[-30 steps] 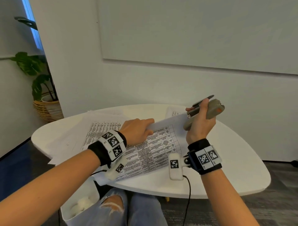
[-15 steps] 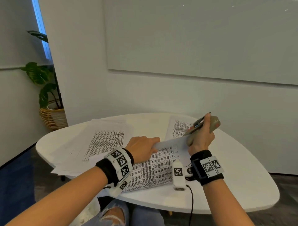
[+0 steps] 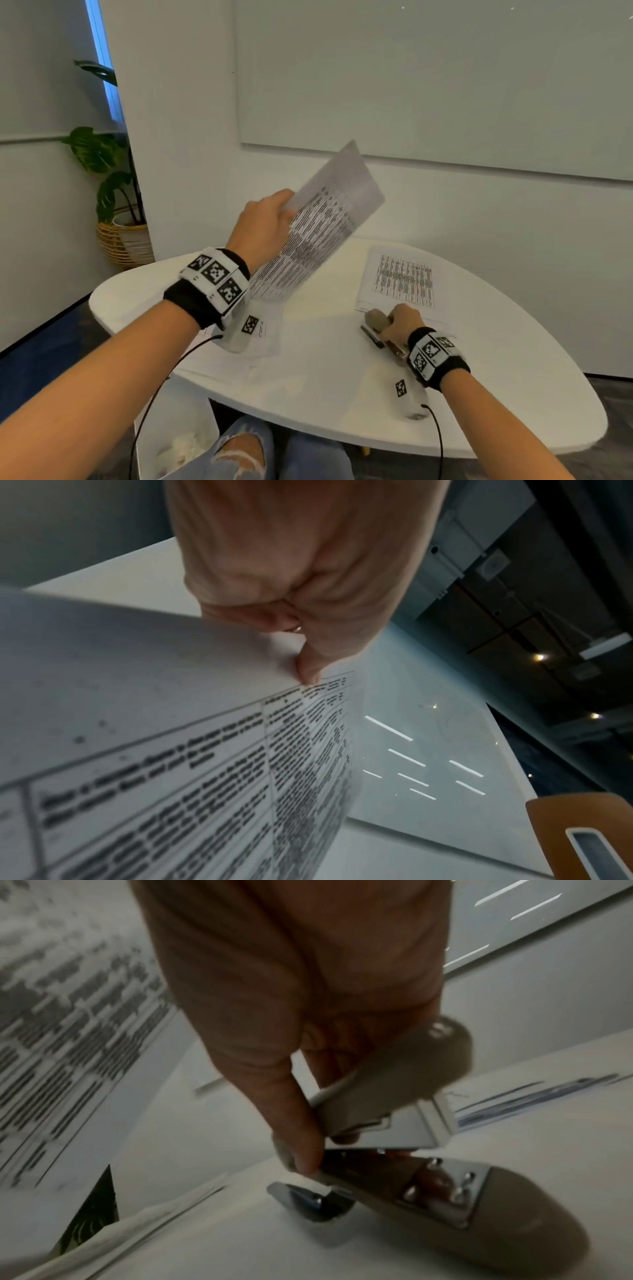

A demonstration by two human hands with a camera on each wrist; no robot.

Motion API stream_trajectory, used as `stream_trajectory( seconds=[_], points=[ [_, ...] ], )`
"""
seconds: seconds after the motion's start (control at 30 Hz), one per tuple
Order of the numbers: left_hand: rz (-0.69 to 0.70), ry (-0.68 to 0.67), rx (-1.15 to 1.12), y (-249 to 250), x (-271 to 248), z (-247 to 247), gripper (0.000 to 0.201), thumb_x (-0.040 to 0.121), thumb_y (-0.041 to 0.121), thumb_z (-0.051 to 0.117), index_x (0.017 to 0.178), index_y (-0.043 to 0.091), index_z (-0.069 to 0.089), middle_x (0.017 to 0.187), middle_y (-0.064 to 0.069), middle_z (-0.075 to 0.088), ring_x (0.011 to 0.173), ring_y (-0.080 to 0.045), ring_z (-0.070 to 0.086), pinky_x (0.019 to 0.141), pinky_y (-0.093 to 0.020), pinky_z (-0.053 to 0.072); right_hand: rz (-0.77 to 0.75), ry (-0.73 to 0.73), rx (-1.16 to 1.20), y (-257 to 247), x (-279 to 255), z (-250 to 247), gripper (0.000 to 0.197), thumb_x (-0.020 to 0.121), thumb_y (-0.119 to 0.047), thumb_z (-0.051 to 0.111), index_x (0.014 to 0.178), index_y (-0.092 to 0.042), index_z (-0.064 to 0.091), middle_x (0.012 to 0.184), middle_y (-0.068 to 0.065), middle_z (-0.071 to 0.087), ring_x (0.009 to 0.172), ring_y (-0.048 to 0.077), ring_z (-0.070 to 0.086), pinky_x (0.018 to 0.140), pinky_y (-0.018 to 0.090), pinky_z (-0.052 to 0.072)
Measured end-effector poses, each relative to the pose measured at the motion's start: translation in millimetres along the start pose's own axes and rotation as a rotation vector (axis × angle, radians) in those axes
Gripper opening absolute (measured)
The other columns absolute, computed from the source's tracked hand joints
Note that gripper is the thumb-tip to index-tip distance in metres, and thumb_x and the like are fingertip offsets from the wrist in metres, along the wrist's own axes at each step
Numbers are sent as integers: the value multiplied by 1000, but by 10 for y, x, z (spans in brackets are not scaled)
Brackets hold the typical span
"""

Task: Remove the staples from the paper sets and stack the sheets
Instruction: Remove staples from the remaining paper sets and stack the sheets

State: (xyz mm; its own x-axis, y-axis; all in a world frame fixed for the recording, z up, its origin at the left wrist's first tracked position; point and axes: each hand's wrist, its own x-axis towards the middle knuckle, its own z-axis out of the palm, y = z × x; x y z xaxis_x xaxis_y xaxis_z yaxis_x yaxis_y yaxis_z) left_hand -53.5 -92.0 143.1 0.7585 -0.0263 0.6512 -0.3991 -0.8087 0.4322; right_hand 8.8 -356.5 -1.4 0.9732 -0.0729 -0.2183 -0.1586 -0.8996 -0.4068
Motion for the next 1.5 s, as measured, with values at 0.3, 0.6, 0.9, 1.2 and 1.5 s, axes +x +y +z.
stream_trajectory(
  seconds=[0.3, 0.6, 0.9, 1.2, 1.5],
  points=[
    [-126, 113, -391, 15, 315, 219, 27, 93, 20, 59, 120, 15, 64, 101, 1, 68, 88, -14, 64, 66, -13, 49, -350, -73, 539, -171, 33, -205, 115, 48, -54, 84, 143, -16, 31, 141, 2, 44, 129, 21, 44, 107, 42, 38],
    [-303, 224, -691, -143, 513, 408, 17, 95, 15, 56, 107, 25, 61, 109, 4, 68, 98, -12, 65, 88, -37, 54, -382, -33, 965, -185, 132, -482, 15, 96, -27, 51, 103, -15, 58, 86, -1, 68, 70, 14, 65, 49, 27, 53],
    [-407, -509, 110, -1234, -302, 646, 33, 93, 26, 58, 125, 17, 55, 133, -3, 52, 118, -18, 52, 98, -29, 41, 63, 234, 831, 472, 927, -396, 25, 92, 7, 34, 108, -12, 34, 83, 13, 45, 55, 17, 40, 36, 20, 36],
    [-791, -783, 423, -1967, -869, 457, 69, 89, 56, 52, 137, 7, 39, 139, -13, 45, 132, -28, 36, 103, -27, 36, 334, 165, 856, 872, 1121, -251, 23, 94, 0, 42, 116, 0, 50, 88, 17, 55, 74, 23, 58, 52, 16, 51],
    [-853, -743, 469, -2093, -969, 471, 82, 76, 63, 65, 133, 11, 37, 134, -13, 43, 128, -25, 37, 103, -32, 39, 297, 199, 562, 835, 1005, -290, 20, 87, 13, 43, 103, 2, 46, 89, 19, 52, 68, 30, 53, 30, 19, 42]
  ],
)
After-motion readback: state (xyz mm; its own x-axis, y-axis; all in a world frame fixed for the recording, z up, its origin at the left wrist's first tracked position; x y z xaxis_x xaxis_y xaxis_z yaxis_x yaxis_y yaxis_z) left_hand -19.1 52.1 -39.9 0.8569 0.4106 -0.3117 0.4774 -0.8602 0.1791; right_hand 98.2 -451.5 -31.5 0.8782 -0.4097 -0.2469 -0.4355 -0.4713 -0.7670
